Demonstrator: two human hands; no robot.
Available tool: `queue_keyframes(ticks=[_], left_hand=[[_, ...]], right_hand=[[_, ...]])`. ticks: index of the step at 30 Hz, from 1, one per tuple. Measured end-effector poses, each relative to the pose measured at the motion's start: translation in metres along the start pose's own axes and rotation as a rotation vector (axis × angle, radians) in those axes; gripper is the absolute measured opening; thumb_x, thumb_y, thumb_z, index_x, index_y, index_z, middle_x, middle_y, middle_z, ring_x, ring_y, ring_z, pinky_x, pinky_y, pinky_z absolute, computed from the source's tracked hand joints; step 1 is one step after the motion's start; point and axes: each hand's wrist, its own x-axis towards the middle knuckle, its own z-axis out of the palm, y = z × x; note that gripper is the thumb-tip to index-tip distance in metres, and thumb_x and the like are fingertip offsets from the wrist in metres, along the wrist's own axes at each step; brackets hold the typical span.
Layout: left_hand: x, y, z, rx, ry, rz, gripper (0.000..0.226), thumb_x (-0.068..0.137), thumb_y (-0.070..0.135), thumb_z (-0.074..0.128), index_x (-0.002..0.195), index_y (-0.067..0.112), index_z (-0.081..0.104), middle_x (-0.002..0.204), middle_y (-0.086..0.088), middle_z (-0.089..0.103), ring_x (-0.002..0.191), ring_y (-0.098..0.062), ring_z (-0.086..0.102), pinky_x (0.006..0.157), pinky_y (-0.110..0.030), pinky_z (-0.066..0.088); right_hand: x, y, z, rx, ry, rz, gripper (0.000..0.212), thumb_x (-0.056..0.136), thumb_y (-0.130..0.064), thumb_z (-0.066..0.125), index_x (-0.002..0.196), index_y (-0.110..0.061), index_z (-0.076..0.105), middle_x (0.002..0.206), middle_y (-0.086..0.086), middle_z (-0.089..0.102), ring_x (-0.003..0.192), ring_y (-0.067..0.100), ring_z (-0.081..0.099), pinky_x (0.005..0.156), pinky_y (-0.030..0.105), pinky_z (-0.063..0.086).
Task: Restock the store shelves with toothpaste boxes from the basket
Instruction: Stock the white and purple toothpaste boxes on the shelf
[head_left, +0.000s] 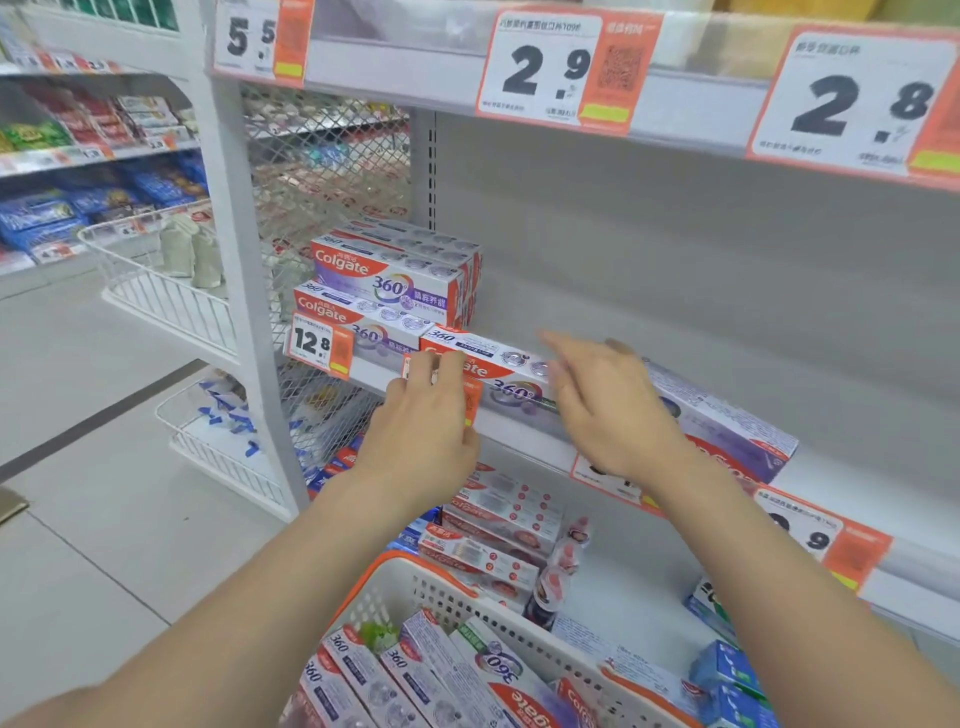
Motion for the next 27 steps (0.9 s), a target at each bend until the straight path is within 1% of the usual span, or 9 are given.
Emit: queue_keyframes(ticks=[3, 6, 9, 12, 15, 17, 22, 25, 27], left_hand=[[-0.001, 0.005, 0.001, 0.015, 0.05, 0.02, 0.052, 0.095, 0.02, 0.064, 0.139, 0.016, 0.037, 0.137, -0.011, 0.038, 0.116, -0.037, 0.048, 0.095, -0.05, 0.049], [-0.002, 0.01, 0.001, 0.012, 0.085, 0.041, 0.041, 0.093, 0.02, 0.065, 0.127, 0.016, 0.041, 0.127, -0.01, 0.04, 0.105, -0.034, 0.049, 0.089, -0.047, 0.048], [-0.004, 0.014, 0.0, 0.007, 0.047, 0.036, 0.039, 0.094, 0.025, 0.065, 0.125, 0.019, 0.043, 0.126, -0.008, 0.039, 0.106, -0.033, 0.048, 0.091, -0.049, 0.049], [-0.004, 0.015, -0.008, -0.04, -0.043, 0.017, 0.036, 0.095, 0.031, 0.065, 0.123, 0.022, 0.046, 0.124, -0.006, 0.039, 0.108, -0.033, 0.049, 0.094, -0.049, 0.049], [-0.001, 0.008, -0.023, -0.105, -0.129, -0.019, 0.038, 0.095, 0.037, 0.065, 0.128, 0.023, 0.05, 0.127, -0.007, 0.045, 0.116, -0.033, 0.051, 0.102, -0.044, 0.046], [0.001, 0.0, -0.034, -0.116, -0.126, -0.04, 0.045, 0.097, 0.038, 0.065, 0.134, 0.019, 0.049, 0.13, -0.009, 0.049, 0.122, -0.032, 0.05, 0.099, -0.039, 0.044], [0.008, -0.025, -0.06, -0.227, -0.007, -0.134, 0.063, 0.097, 0.033, 0.067, 0.148, 0.008, 0.04, 0.147, -0.014, 0.047, 0.136, -0.031, 0.047, 0.097, -0.033, 0.039], [0.013, -0.048, -0.077, -0.292, 0.155, -0.209, 0.048, 0.097, 0.028, 0.066, 0.137, 0.007, 0.047, 0.13, -0.011, 0.06, 0.124, -0.032, 0.055, 0.083, -0.031, 0.036], [0.015, -0.065, -0.086, -0.327, 0.252, -0.276, 0.044, 0.097, 0.027, 0.066, 0.134, 0.01, 0.049, 0.125, -0.007, 0.062, 0.12, -0.033, 0.058, 0.081, -0.032, 0.036]], right_hand=[[-0.007, 0.013, -0.027, -0.004, 0.092, 0.319, 0.065, 0.079, -0.005, 0.053, 0.142, -0.021, 0.056, 0.129, 0.014, 0.067, 0.121, 0.04, 0.057, 0.105, 0.047, 0.044], [-0.03, 0.024, -0.045, -0.226, -0.08, 0.57, 0.069, 0.074, -0.023, 0.066, 0.141, -0.027, 0.048, 0.128, 0.014, 0.058, 0.122, 0.043, 0.05, 0.103, 0.049, 0.038], [-0.047, 0.038, -0.055, -0.243, -0.225, 0.658, 0.054, 0.079, -0.033, 0.064, 0.129, -0.021, 0.05, 0.116, 0.014, 0.064, 0.109, 0.041, 0.06, 0.094, 0.046, 0.048], [-0.05, 0.05, -0.059, -0.184, -0.097, 0.593, 0.042, 0.088, -0.027, 0.064, 0.128, -0.019, 0.057, 0.11, 0.017, 0.069, 0.099, 0.043, 0.065, 0.082, 0.046, 0.055], [-0.049, 0.037, -0.055, -0.134, 0.216, 0.379, 0.043, 0.097, -0.029, 0.063, 0.138, -0.02, 0.054, 0.114, 0.018, 0.069, 0.098, 0.045, 0.064, 0.077, 0.05, 0.054], [-0.043, 0.014, -0.051, -0.1, 0.373, 0.207, 0.047, 0.102, -0.036, 0.06, 0.146, -0.021, 0.051, 0.112, 0.014, 0.067, 0.099, 0.041, 0.06, 0.08, 0.051, 0.052], [-0.014, -0.05, -0.02, -0.095, 0.377, -0.025, 0.051, 0.105, -0.041, 0.056, 0.151, -0.021, 0.052, 0.108, 0.008, 0.062, 0.096, 0.035, 0.054, 0.082, 0.051, 0.05], [0.018, -0.083, -0.001, -0.089, 0.324, -0.087, 0.048, 0.103, -0.039, 0.059, 0.146, -0.02, 0.055, 0.115, 0.008, 0.065, 0.099, 0.035, 0.054, 0.084, 0.05, 0.05], [0.042, -0.101, 0.011, -0.049, 0.293, -0.096, 0.043, 0.102, -0.036, 0.063, 0.141, -0.02, 0.059, 0.117, 0.008, 0.065, 0.101, 0.035, 0.055, 0.085, 0.047, 0.048]])
